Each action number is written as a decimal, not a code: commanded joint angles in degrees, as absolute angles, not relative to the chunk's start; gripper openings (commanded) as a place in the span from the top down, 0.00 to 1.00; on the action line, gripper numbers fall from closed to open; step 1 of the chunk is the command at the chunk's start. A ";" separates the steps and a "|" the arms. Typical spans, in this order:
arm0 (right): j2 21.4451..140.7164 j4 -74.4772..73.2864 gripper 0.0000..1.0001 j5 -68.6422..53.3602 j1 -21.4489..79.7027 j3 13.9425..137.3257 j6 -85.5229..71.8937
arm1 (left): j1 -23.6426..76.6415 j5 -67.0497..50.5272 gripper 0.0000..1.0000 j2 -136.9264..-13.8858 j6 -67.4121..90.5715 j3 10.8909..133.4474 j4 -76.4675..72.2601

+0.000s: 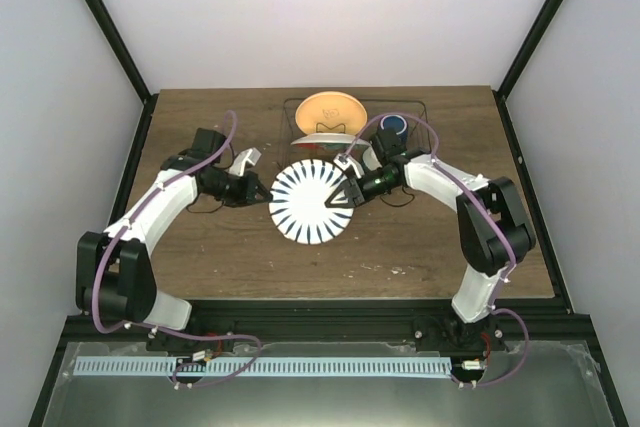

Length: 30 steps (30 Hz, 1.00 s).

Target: Load the mixed dishes into the dish rack

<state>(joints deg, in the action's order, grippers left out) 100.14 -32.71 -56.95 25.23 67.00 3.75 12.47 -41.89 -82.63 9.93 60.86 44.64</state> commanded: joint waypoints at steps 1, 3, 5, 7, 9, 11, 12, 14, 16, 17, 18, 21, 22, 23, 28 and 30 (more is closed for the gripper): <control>102.64 -31.76 0.83 -64.32 25.05 71.47 4.93 | 12.74 -49.07 1.00 -80.40 11.87 62.84 38.67; 103.06 -32.84 0.93 -64.69 25.05 72.44 5.67 | 12.76 -49.07 1.00 -80.74 11.98 62.86 38.27; 102.90 -33.98 0.99 -64.24 25.07 73.04 6.40 | 12.90 -49.36 1.00 -81.17 11.78 62.97 38.22; 102.31 -34.99 0.99 -63.34 25.05 73.48 7.13 | 13.08 -49.43 0.98 -81.57 11.72 62.97 38.07; 101.48 -36.33 0.99 -62.11 25.05 74.28 8.01 | 13.13 -49.29 0.90 -81.88 11.78 62.90 38.04; 100.43 -38.00 0.99 -60.38 25.05 75.42 8.89 | 13.14 -48.65 0.74 -82.33 11.33 62.84 38.66; 99.69 -38.77 0.99 -59.11 25.06 75.94 9.67 | 13.17 -48.33 0.65 -82.47 10.93 62.92 39.24; 97.41 -40.65 0.99 -55.34 25.13 76.83 12.24 | 13.08 -47.83 0.44 -82.77 9.57 63.09 40.53; 92.91 -40.54 0.99 -49.99 25.22 75.83 14.91 | 13.02 -47.18 0.31 -83.03 8.68 62.91 41.05; 90.73 -39.58 0.99 -47.93 25.22 74.90 15.83 | 12.93 -46.80 0.26 -83.28 8.13 63.25 41.53; 88.77 -38.99 0.99 -45.96 25.22 74.12 16.46 | 12.80 -46.36 0.22 -83.67 7.43 64.02 42.42; 84.30 -37.73 0.99 -40.37 25.22 73.18 17.58 | 11.89 -45.17 0.16 -84.32 6.70 66.65 43.62; 83.20 -37.54 0.99 -38.49 25.25 73.32 17.60 | 11.34 -44.77 0.15 -84.27 7.06 67.36 43.26; 82.06 -37.12 0.99 -36.55 25.23 73.50 17.43 | 10.62 -44.48 0.13 -84.10 7.90 68.01 42.67; 76.61 -32.56 0.99 -26.32 26.08 73.30 17.63 | 5.88 -38.61 0.11 -83.08 14.75 73.25 39.04; 75.04 -30.52 0.99 -20.80 26.85 72.49 19.48 | 5.50 -30.82 0.05 -83.05 15.21 76.75 39.32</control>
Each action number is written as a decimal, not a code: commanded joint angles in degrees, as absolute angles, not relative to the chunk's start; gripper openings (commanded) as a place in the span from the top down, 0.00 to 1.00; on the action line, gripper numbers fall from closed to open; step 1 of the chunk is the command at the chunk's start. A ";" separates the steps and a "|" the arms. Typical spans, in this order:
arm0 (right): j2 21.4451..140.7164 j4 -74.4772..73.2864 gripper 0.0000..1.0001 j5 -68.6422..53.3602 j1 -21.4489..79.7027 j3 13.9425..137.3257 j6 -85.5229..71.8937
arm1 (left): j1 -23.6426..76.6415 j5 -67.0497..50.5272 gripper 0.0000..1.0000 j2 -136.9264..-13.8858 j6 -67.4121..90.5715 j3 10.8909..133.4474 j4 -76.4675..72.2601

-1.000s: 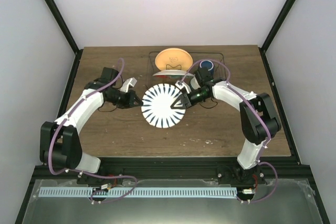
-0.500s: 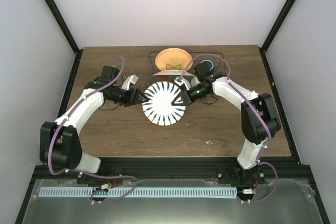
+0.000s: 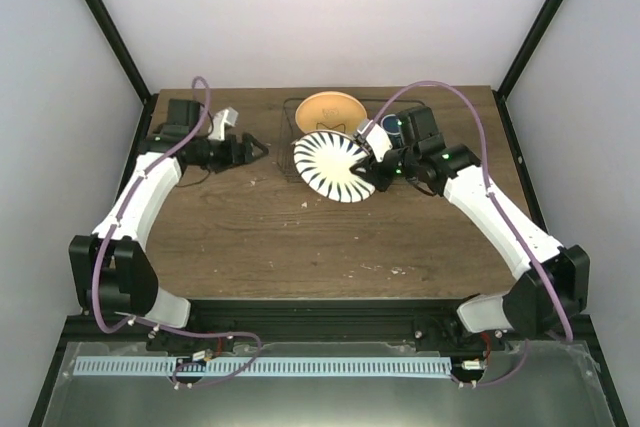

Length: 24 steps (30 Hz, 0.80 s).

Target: Load the mixed dishes into the dish rack

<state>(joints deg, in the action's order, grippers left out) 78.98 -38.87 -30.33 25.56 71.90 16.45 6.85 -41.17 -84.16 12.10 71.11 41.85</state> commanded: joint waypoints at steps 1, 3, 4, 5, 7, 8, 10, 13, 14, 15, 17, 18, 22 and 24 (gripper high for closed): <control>74.36 -29.55 0.99 -18.38 27.30 72.15 20.50 | 5.46 -26.60 0.03 -83.21 15.08 78.29 39.48; 73.66 -28.00 0.99 -14.08 28.07 72.03 23.07 | 5.24 -19.87 0.00 -83.59 15.25 80.91 39.07; 73.51 -27.45 0.99 -12.03 28.30 72.21 24.35 | 5.07 -15.87 0.00 -83.98 15.29 81.92 39.12; 73.37 -26.65 0.99 -10.50 28.63 72.26 25.63 | 4.90 -13.55 0.00 -84.63 15.40 83.08 39.46; 73.08 -24.51 0.99 -7.25 29.18 71.89 28.02 | 4.73 -9.58 0.00 -86.29 15.96 84.75 39.87; 73.11 -23.39 0.99 -5.70 29.38 71.76 28.97 | 4.72 -8.00 0.00 -86.95 16.05 85.38 39.78; 73.32 -21.61 0.99 -3.16 29.85 71.94 30.80 | 4.76 -4.89 0.00 -88.15 16.29 86.24 39.58; 73.66 -20.16 0.99 -0.64 30.68 72.07 34.49 | 4.69 -2.41 0.00 -89.24 15.72 86.65 38.92; 73.85 -19.89 0.99 -0.31 30.98 72.03 35.57 | 4.74 -2.26 0.00 -89.48 15.35 86.65 38.71; 74.00 -19.77 0.99 -0.01 31.25 71.99 36.76 | 4.75 -2.16 0.00 -89.55 15.11 86.49 38.61; 74.12 -19.34 0.99 0.19 31.80 71.71 39.08 | 4.74 -2.15 0.00 -89.57 14.71 85.98 38.25; 74.16 -18.54 0.99 0.44 32.17 71.33 40.33 | 4.74 -2.04 0.00 -89.61 14.63 85.76 38.17; 74.55 -15.55 0.99 2.42 34.35 69.17 46.04 | 4.70 -2.09 0.00 -89.31 14.64 84.96 37.89; 75.11 -13.88 0.99 4.19 35.78 68.23 48.74 | 4.68 -2.11 0.00 -89.27 14.66 84.71 37.80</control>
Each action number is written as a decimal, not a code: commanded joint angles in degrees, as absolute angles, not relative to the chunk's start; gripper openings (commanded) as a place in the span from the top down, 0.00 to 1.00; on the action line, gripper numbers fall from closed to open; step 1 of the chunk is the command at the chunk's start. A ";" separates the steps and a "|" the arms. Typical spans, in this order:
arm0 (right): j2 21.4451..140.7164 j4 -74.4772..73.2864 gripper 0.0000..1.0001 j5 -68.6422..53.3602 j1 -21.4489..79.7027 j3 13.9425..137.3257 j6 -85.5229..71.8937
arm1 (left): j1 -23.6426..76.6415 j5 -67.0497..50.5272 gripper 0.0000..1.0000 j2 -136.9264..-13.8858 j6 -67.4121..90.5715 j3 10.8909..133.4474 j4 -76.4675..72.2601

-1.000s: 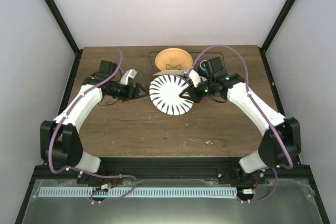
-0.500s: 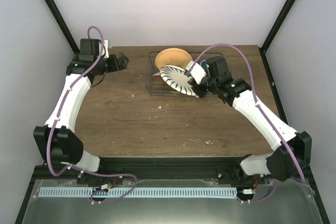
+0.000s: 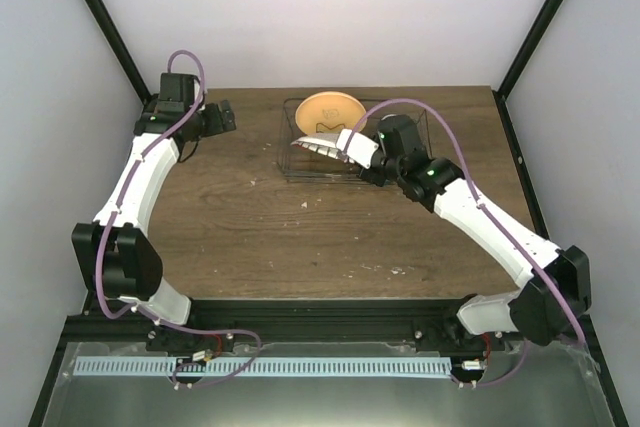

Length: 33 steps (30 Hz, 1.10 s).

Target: Load the mixed dishes into the dish rack

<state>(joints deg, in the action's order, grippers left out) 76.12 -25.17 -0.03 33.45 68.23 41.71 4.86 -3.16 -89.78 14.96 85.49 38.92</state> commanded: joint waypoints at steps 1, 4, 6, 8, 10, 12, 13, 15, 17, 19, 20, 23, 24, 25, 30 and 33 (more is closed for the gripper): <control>75.70 -13.15 0.99 4.70 36.23 67.88 50.06 | 4.67 -2.04 0.00 -89.22 14.53 84.54 37.79; 76.90 -11.06 0.99 6.69 37.41 66.78 53.80 | 4.66 -1.62 0.00 -89.13 14.53 84.10 37.79; 77.39 -9.04 0.99 8.41 38.22 65.57 55.73 | 4.61 -1.43 0.00 -88.99 14.45 83.76 37.79; 77.65 -7.41 0.99 9.53 38.63 64.62 56.51 | 4.65 -1.39 0.00 -88.87 14.48 83.38 37.79; 78.21 -5.70 0.99 11.20 38.99 63.54 57.96 | 4.66 -1.38 0.00 -88.73 14.55 82.90 37.71; 78.82 -4.32 0.99 12.96 39.32 62.53 59.55 | 4.65 -1.37 0.00 -88.71 14.52 82.50 37.62; 79.11 -3.63 0.99 13.42 39.37 62.06 59.96 | 4.66 -1.32 0.00 -88.69 14.55 82.37 37.62; 79.52 -3.18 0.99 13.34 39.37 61.80 59.69 | 4.66 -1.49 0.00 -88.84 14.59 82.31 37.62; 80.04 -3.06 0.99 13.17 39.46 61.74 59.44 | 4.63 -1.70 0.00 -89.01 14.64 82.31 37.55; 80.71 -2.71 0.99 13.27 39.70 61.41 59.50 | 4.66 -1.76 0.00 -89.12 14.60 82.28 37.53; 81.01 -2.50 0.99 13.25 39.72 61.28 59.37 | 4.66 -1.80 0.00 -89.20 14.63 82.29 37.53; 82.15 -3.28 0.99 11.78 39.81 61.78 57.96 | 4.66 -2.11 0.00 -89.38 14.67 82.35 37.59; 82.68 -3.93 0.99 11.11 39.88 62.19 57.52 | 4.65 -2.17 0.00 -89.45 14.60 82.35 37.66; 83.04 -4.57 0.99 10.24 39.90 62.63 57.16 | 4.66 -2.19 0.00 -89.54 14.45 82.40 37.77; 84.81 -9.22 0.99 6.62 39.90 64.76 55.67 | 4.64 -2.27 0.00 -89.69 14.34 82.20 38.06; 85.91 -11.41 0.99 5.70 39.90 65.29 54.77 | 4.58 -2.37 0.00 -89.77 14.16 82.19 38.14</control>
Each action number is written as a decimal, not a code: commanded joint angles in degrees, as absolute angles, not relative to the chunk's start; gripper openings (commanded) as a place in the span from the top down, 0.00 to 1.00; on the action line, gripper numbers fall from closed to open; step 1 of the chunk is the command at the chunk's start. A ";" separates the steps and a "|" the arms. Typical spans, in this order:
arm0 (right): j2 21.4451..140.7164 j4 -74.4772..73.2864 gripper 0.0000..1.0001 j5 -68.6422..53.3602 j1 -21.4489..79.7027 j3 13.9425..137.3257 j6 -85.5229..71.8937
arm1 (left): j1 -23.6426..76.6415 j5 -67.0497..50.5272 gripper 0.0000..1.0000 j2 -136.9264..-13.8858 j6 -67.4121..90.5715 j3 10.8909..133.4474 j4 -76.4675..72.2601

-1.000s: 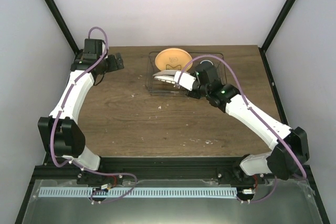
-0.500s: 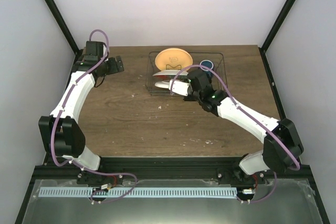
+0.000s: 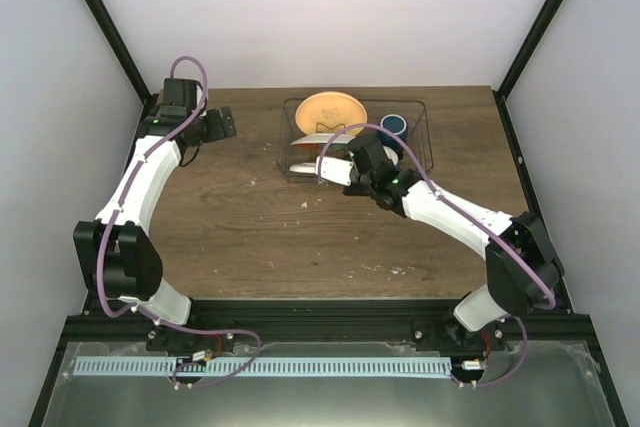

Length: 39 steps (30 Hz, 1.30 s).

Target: Load the mixed dishes into the dish rack

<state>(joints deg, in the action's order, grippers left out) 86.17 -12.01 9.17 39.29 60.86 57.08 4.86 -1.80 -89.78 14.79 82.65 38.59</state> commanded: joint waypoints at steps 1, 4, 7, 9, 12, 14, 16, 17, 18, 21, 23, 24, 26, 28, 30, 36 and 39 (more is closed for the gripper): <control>86.21 -11.69 0.99 5.82 39.90 65.26 54.48 | 4.53 -2.46 0.00 -89.78 14.15 82.18 38.22; 87.27 -11.71 0.95 6.36 39.90 65.21 53.79 | 4.59 -2.79 0.00 -89.93 14.05 82.14 38.23; 88.07 -11.31 0.88 7.03 39.90 64.92 53.68 | 4.55 -3.24 0.00 -90.17 14.04 82.30 38.21; 88.88 -10.73 0.84 8.06 39.90 64.61 54.06 | 4.57 -3.40 0.00 -90.34 14.06 82.44 38.32; 90.44 -10.49 0.81 10.25 39.90 64.93 54.44 | 4.57 -3.56 0.00 -90.68 13.88 82.75 38.41; 91.52 -10.85 0.81 10.85 39.84 65.73 53.71 | 4.45 -3.69 0.00 -90.83 13.80 82.88 38.49; 92.48 -11.20 0.80 10.96 39.81 66.08 53.33 | 4.48 -3.89 0.00 -90.96 13.64 82.97 38.58; 92.92 -11.23 0.79 10.98 39.81 66.14 53.20 | 4.42 -3.96 0.00 -91.03 13.50 83.00 38.58; 93.39 -11.37 0.78 11.10 39.81 66.22 52.99 | 4.47 -4.01 0.00 -91.13 13.45 82.97 38.58; 94.15 -11.77 0.69 11.23 39.74 66.81 52.09 | 4.40 -4.22 0.00 -91.38 13.37 83.07 38.74; 94.28 -12.13 0.61 11.30 39.66 67.18 51.78 | 4.39 -4.45 0.00 -91.49 13.21 83.08 38.76; 94.22 -12.45 0.58 11.40 39.64 67.36 51.69 | 4.39 -4.48 0.00 -91.57 13.23 83.13 38.76; 94.00 -12.99 0.51 11.82 39.64 67.74 51.60 | 4.39 -4.63 0.00 -91.71 13.10 83.14 38.82; 93.51 -13.88 0.45 11.88 39.64 68.33 51.20 | 4.31 -4.72 0.00 -91.67 13.10 83.14 38.85; 92.76 -15.12 0.39 11.24 39.64 69.18 50.59 | 4.26 -4.76 0.00 -91.76 13.10 83.17 38.89; 91.40 -21.86 0.20 10.18 39.64 73.42 48.10 | 4.20 -5.20 0.00 -91.93 13.31 83.74 38.85; 89.74 -24.27 0.08 9.92 39.64 76.03 45.12 | 4.20 -5.40 0.00 -92.10 13.49 84.41 38.78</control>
